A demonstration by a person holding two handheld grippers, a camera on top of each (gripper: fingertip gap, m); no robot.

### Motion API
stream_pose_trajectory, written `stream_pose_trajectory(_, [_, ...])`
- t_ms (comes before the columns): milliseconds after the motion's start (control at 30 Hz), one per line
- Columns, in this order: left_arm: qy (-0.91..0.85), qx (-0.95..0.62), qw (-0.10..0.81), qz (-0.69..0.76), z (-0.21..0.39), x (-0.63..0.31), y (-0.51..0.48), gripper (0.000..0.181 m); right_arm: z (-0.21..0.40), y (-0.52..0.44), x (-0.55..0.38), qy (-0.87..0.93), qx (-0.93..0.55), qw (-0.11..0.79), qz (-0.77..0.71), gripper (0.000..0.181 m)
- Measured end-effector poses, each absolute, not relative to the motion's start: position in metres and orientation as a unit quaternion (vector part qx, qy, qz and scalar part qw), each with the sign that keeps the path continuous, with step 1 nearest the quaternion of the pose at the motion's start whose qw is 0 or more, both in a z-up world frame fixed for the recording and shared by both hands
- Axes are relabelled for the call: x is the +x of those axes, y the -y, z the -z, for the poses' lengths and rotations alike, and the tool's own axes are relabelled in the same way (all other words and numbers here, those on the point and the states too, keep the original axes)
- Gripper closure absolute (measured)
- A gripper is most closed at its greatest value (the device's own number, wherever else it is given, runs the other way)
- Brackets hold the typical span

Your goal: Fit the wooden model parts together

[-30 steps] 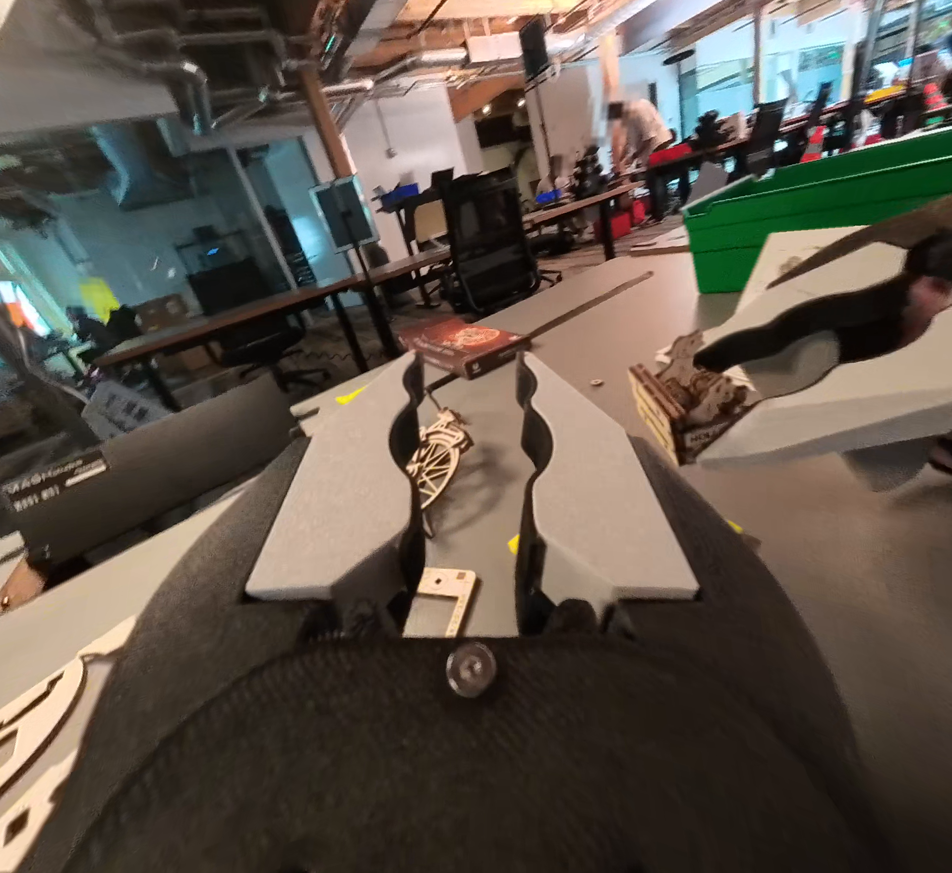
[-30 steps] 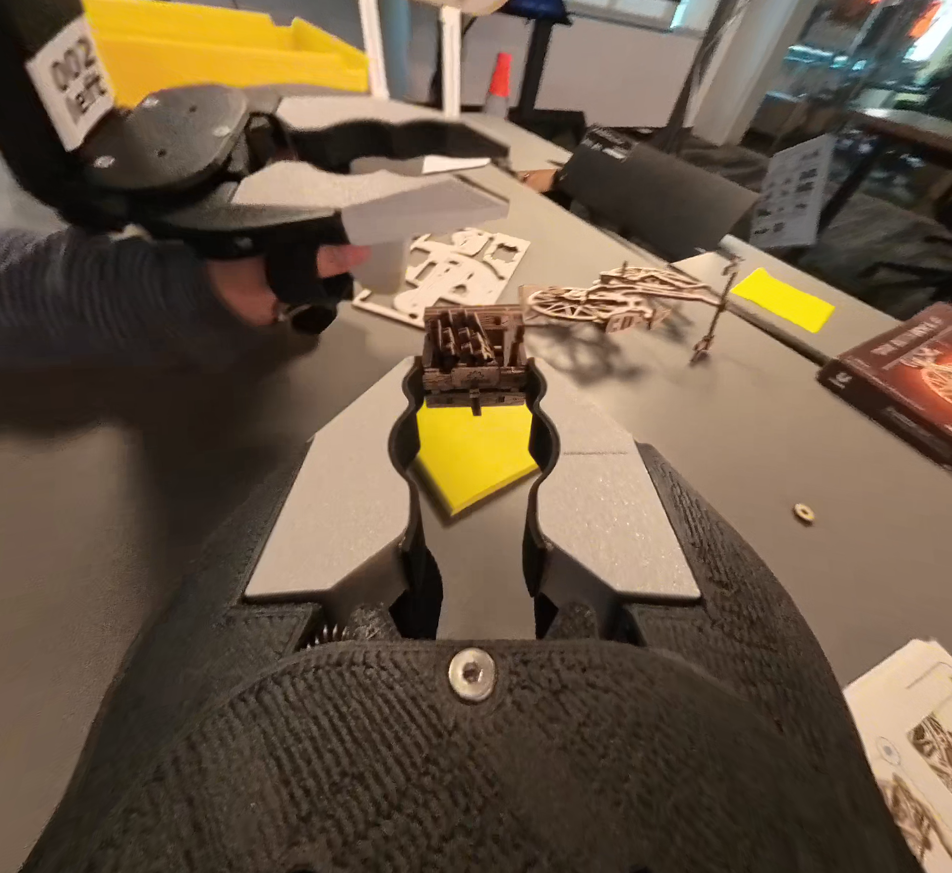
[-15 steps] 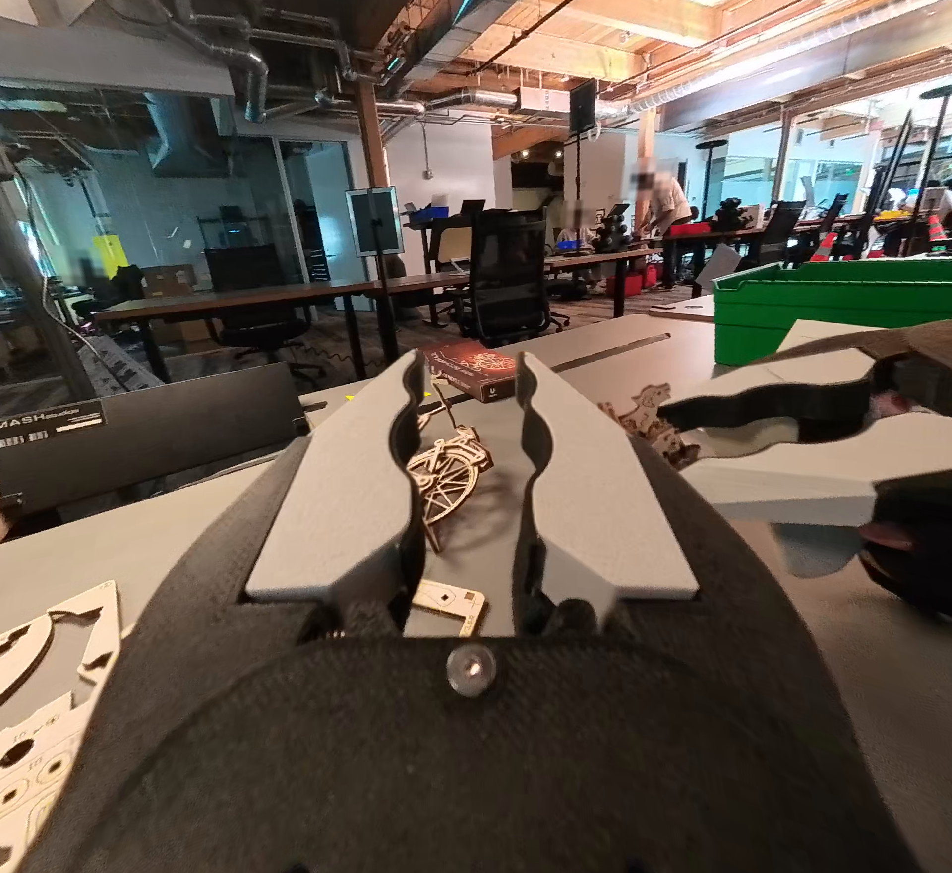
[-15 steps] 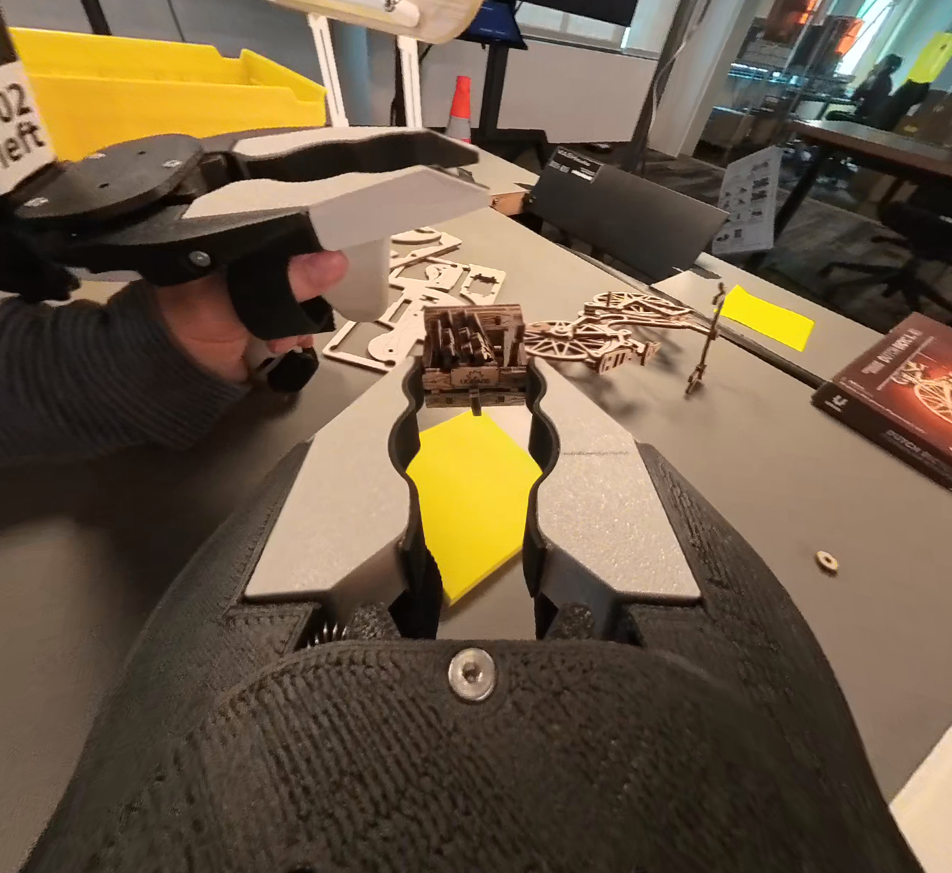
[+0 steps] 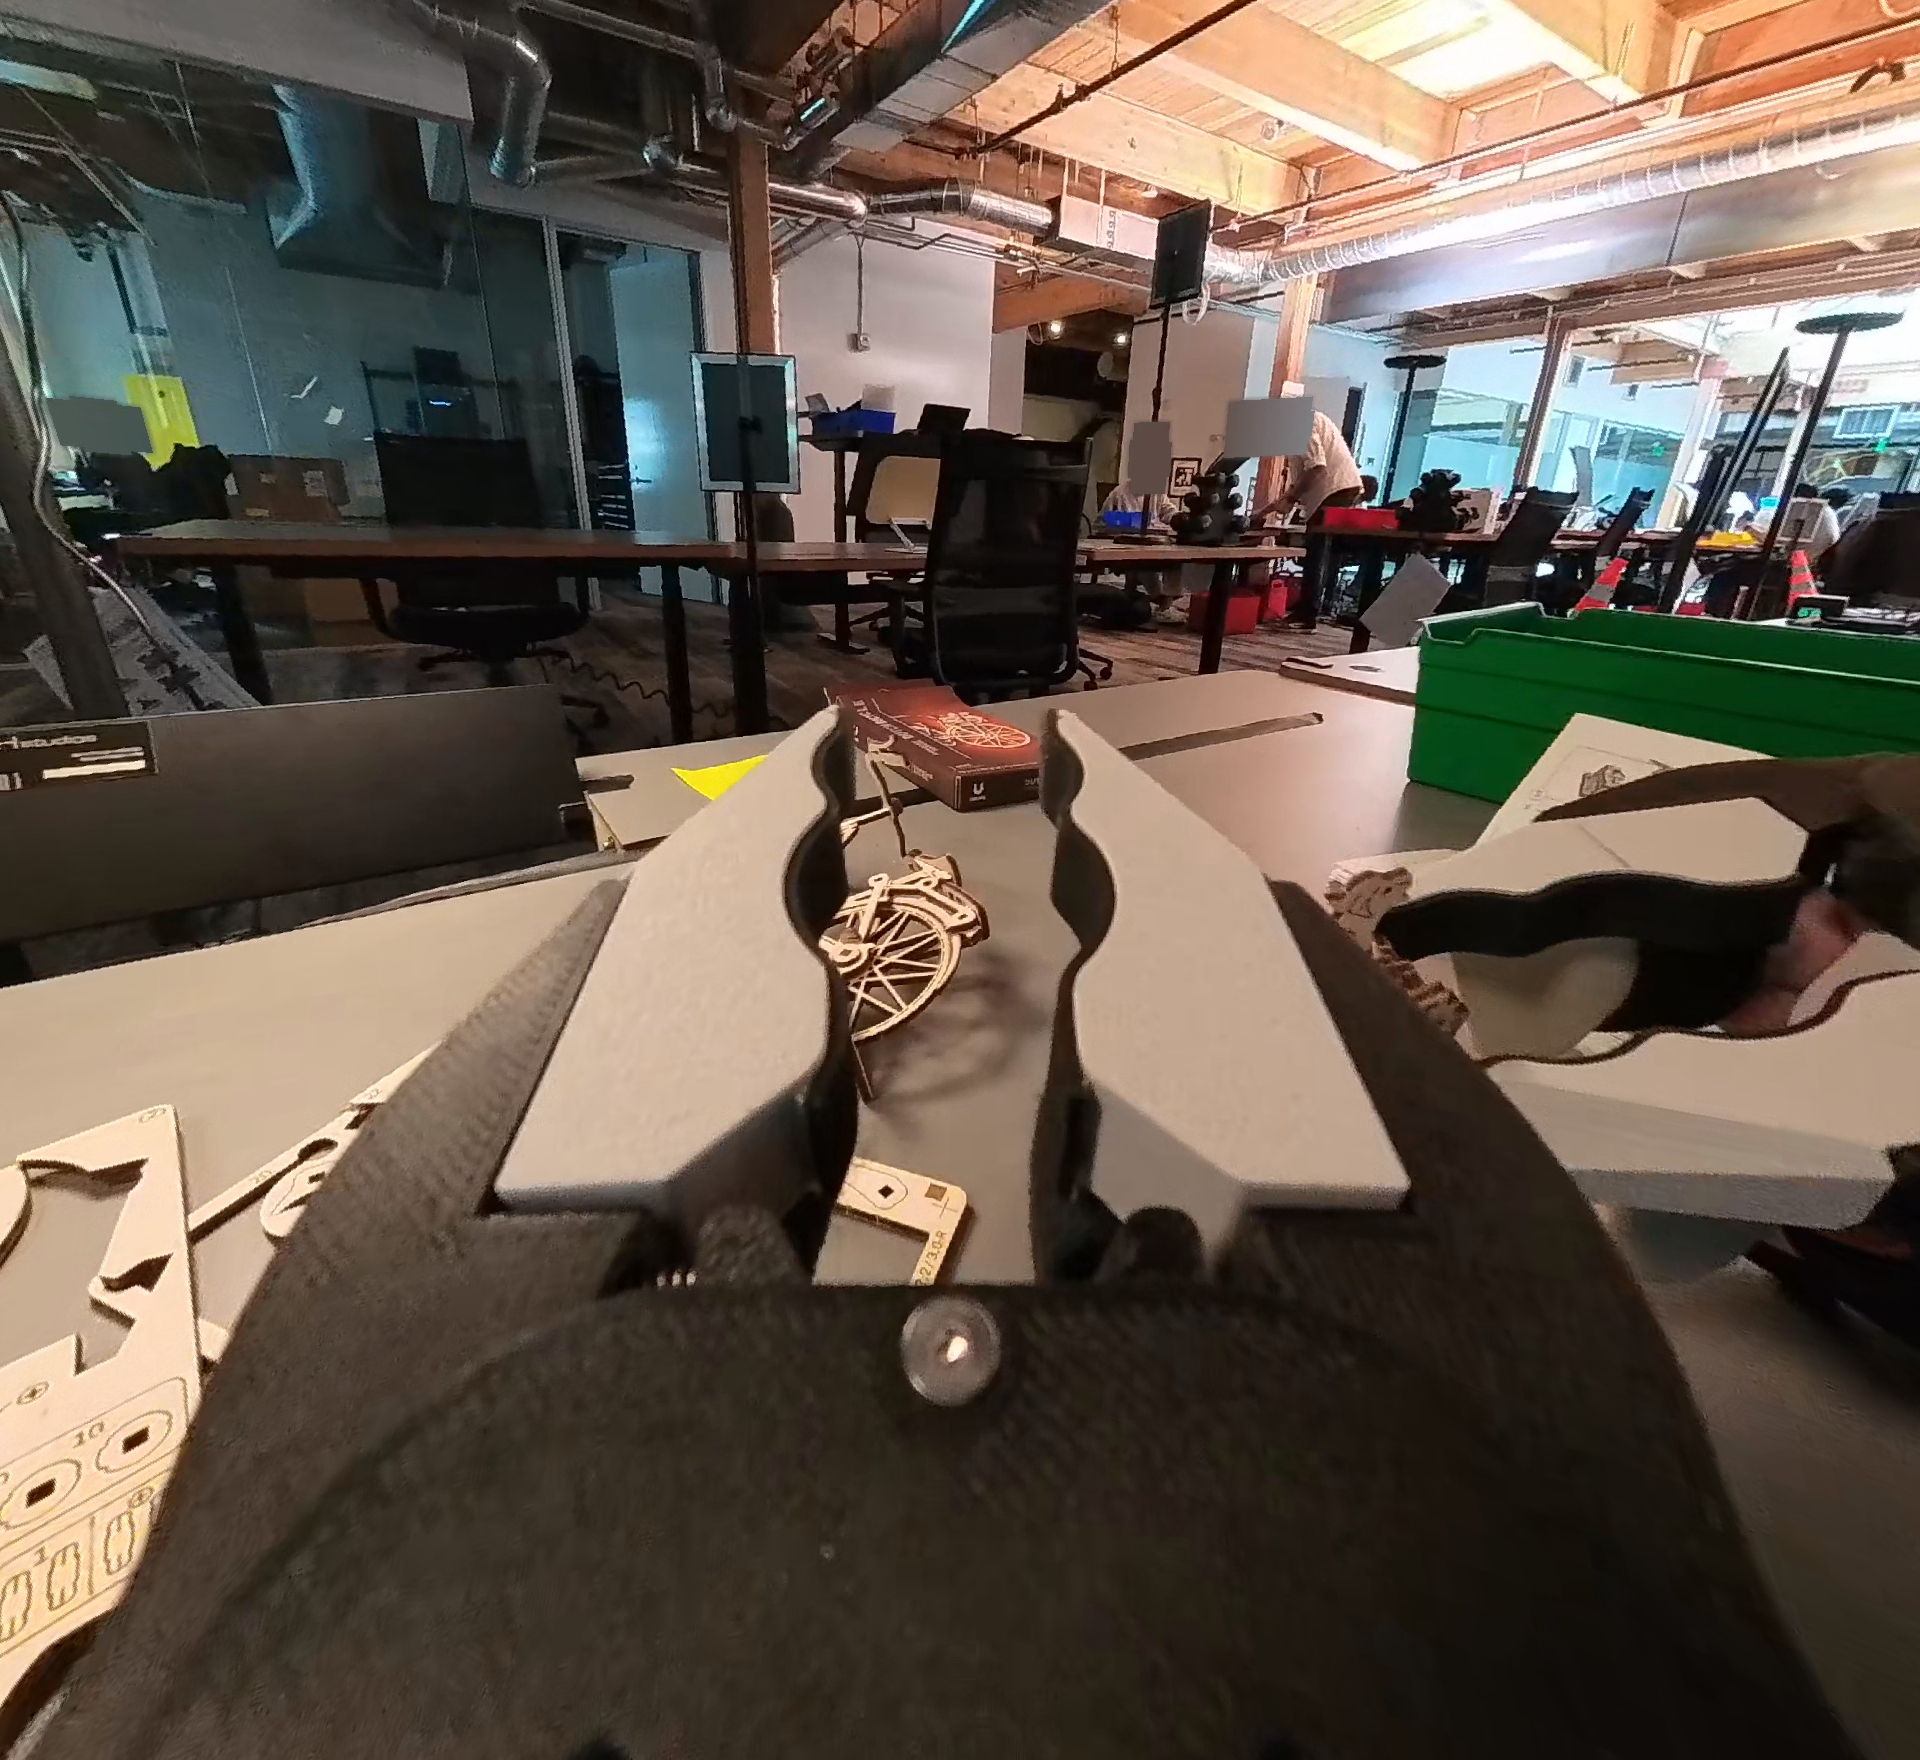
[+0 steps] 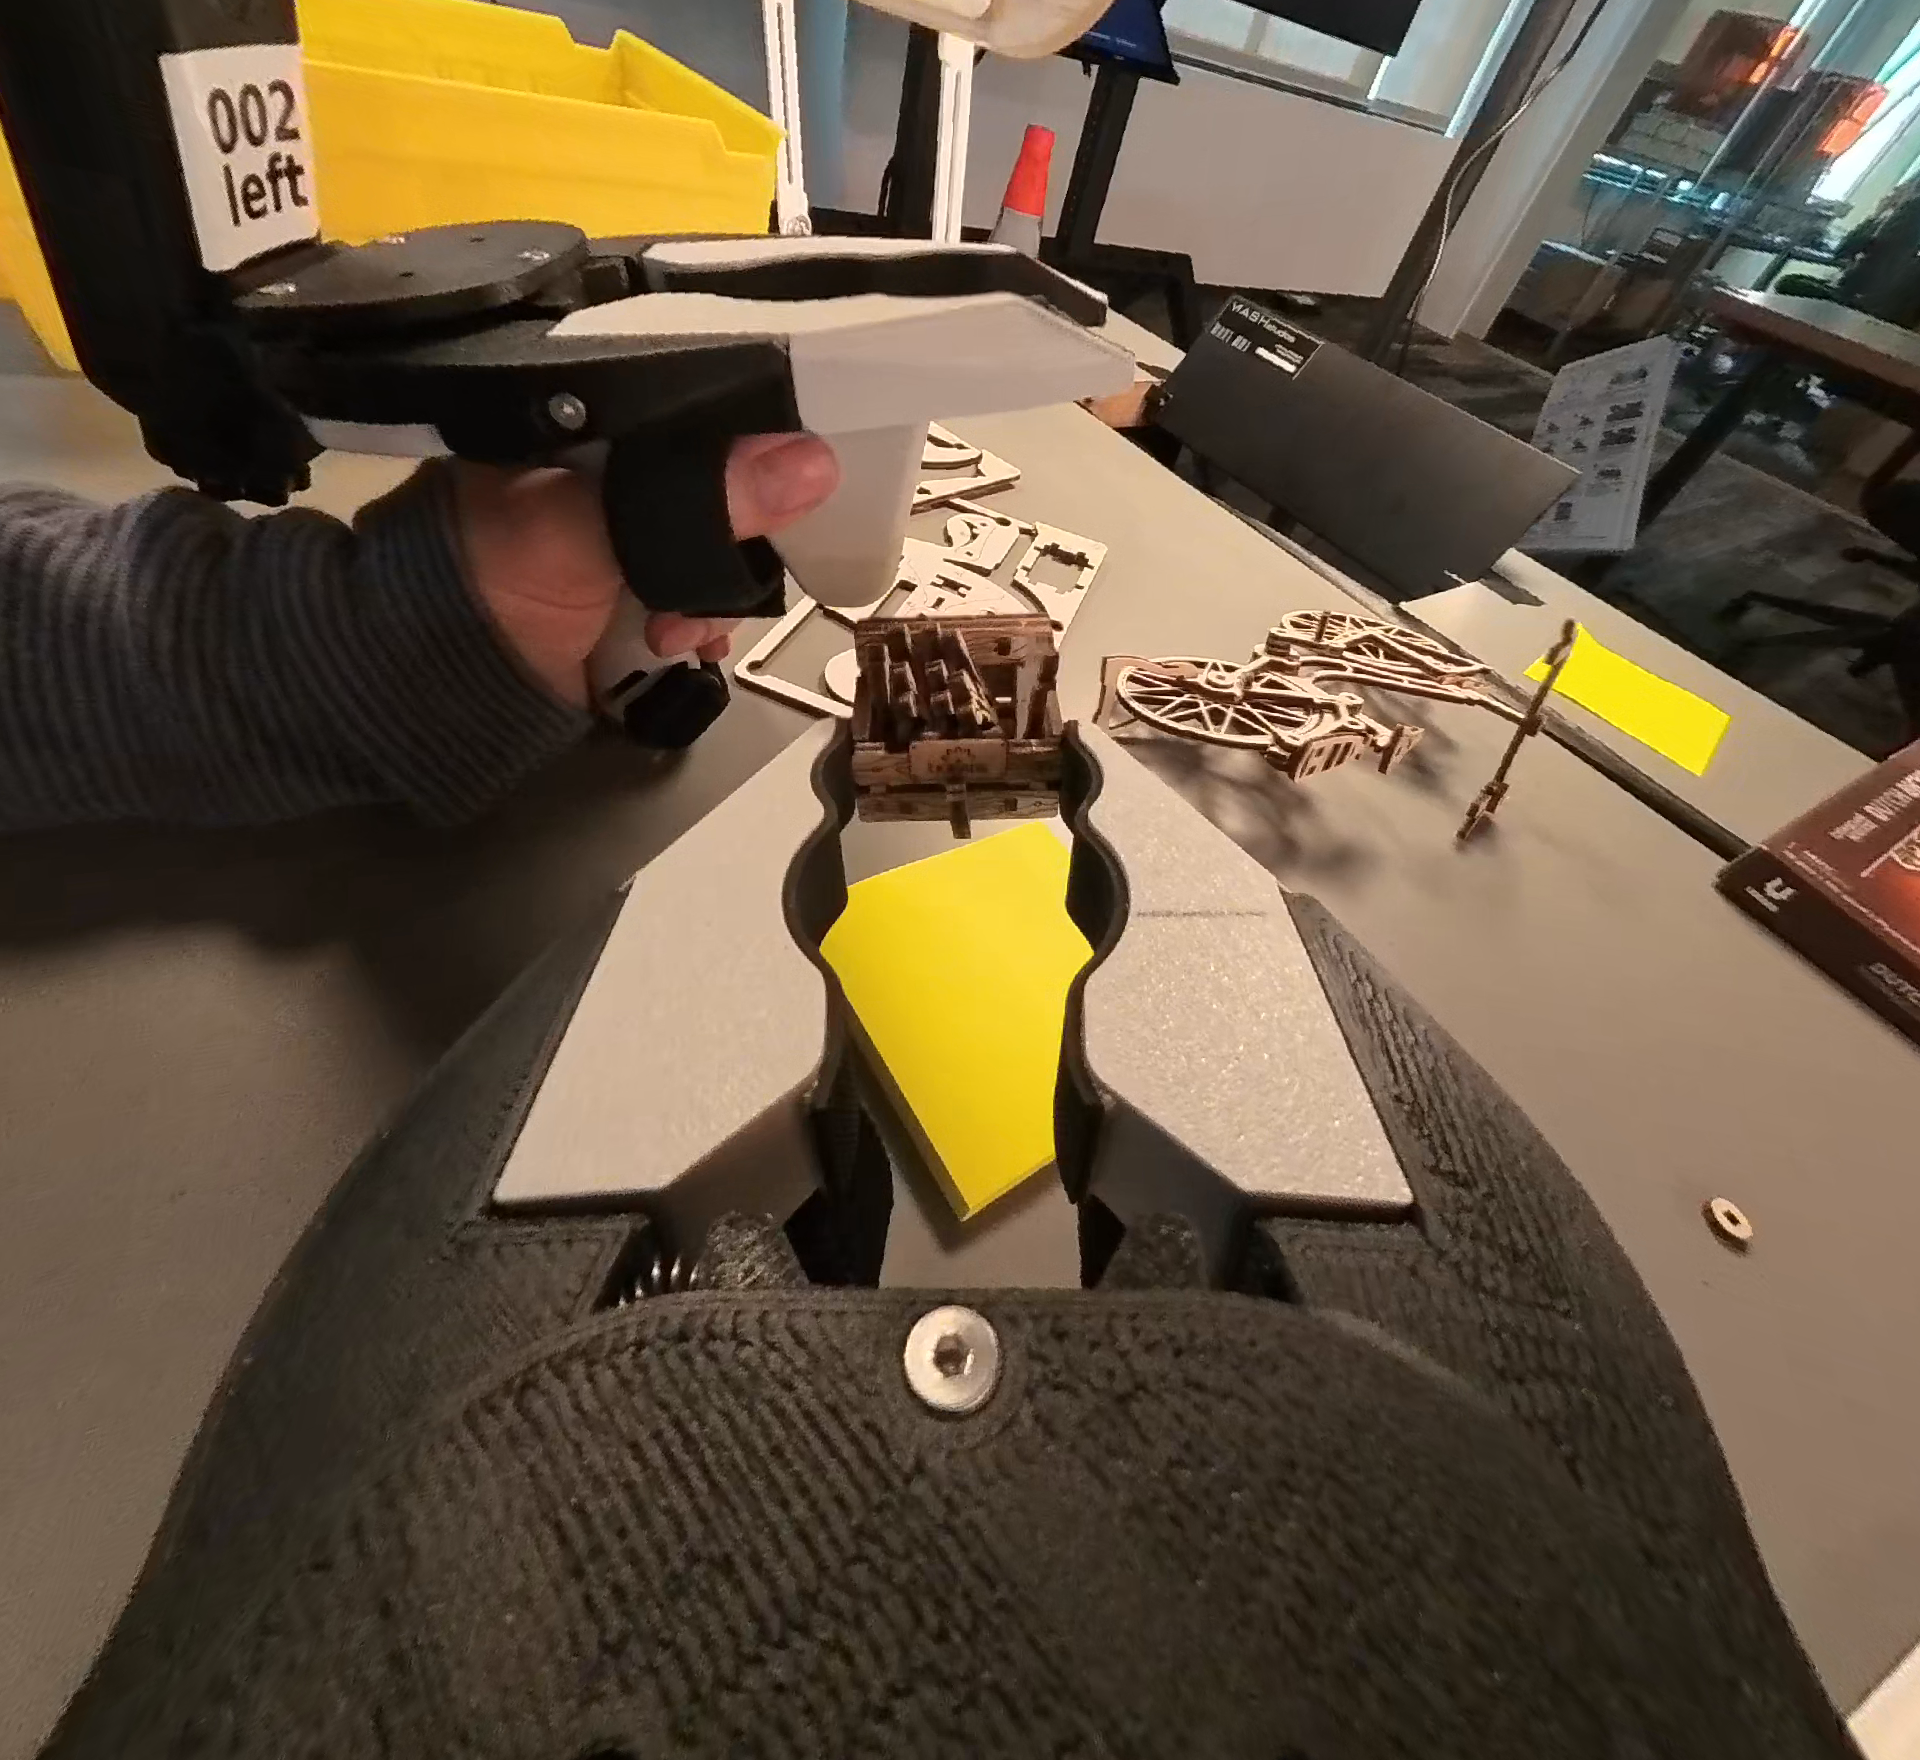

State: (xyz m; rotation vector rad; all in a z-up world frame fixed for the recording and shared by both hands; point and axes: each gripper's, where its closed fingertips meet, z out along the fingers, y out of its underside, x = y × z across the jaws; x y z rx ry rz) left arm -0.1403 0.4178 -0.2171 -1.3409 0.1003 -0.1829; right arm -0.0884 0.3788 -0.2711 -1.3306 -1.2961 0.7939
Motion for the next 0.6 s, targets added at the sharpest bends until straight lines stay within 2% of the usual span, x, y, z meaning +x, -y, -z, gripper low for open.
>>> stream_pose_trajectory(600, [-0.063, -0.619, 0.779, 0.078, 0.217, -0.136, -0.420, 0.147, 0.275, -0.379, -0.067, 0.537, -0.583, 0.528, -0.304, 0.144])
